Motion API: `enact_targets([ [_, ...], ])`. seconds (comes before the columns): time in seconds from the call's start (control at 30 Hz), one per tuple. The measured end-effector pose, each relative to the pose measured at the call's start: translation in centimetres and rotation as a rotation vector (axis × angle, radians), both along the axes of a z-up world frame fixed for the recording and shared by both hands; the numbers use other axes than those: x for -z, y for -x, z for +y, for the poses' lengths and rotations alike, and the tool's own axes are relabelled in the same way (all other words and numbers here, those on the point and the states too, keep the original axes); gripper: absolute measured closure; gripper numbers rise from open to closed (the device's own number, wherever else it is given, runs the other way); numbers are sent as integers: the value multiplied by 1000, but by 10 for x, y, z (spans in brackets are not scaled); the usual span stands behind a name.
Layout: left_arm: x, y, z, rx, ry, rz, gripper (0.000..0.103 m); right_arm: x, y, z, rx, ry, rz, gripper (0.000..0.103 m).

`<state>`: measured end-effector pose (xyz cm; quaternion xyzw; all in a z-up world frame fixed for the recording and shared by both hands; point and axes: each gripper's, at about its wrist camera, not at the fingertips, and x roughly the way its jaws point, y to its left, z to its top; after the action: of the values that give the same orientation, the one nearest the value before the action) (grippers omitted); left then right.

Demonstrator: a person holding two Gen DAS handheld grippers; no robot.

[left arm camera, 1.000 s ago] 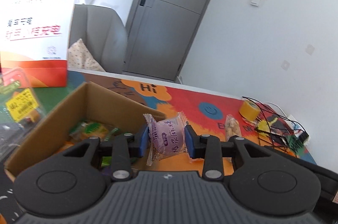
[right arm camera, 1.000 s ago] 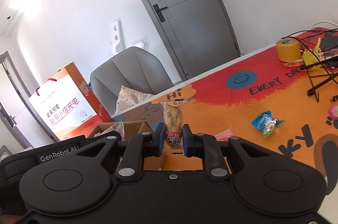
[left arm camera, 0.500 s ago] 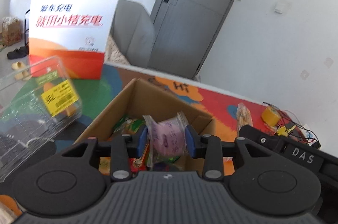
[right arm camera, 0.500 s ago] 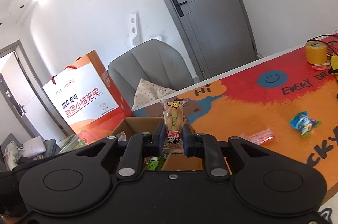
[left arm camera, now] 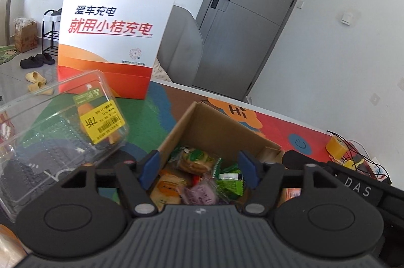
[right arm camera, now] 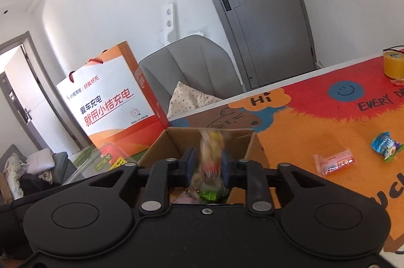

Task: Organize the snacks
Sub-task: 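Lift the pink pastry with the left tool while the right tool lifts the candy stick toward the box, then open both tools releasing the pink pastry and candy stick into the box, then move both tools back from the box to the remaining snacks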

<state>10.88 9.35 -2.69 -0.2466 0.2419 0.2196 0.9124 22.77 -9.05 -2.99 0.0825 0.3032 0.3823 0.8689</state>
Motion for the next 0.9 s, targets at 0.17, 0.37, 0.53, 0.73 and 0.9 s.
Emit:
enact_targets([
  [0.17, 0, 2, -1, -12, -15, 9, 19, 0, -1, -4, 32, 10, 15, 66],
  [0.37, 1, 0, -11, 15, -17, 20, 15, 1, -1, -25, 88, 25, 12, 54],
  [0.53, -1, -4, -25, 42, -24, 22, 13, 2, -5, -54, 157, 34, 7, 45],
  [0.73, -7, -15, -51, 84, -39, 13, 11, 3, -13, -89, 240, 34, 8, 34],
  [0.9, -11, -27, -74, 127, -53, 7, 11, 4, -19, -114, 301, 36, 1, 27],
])
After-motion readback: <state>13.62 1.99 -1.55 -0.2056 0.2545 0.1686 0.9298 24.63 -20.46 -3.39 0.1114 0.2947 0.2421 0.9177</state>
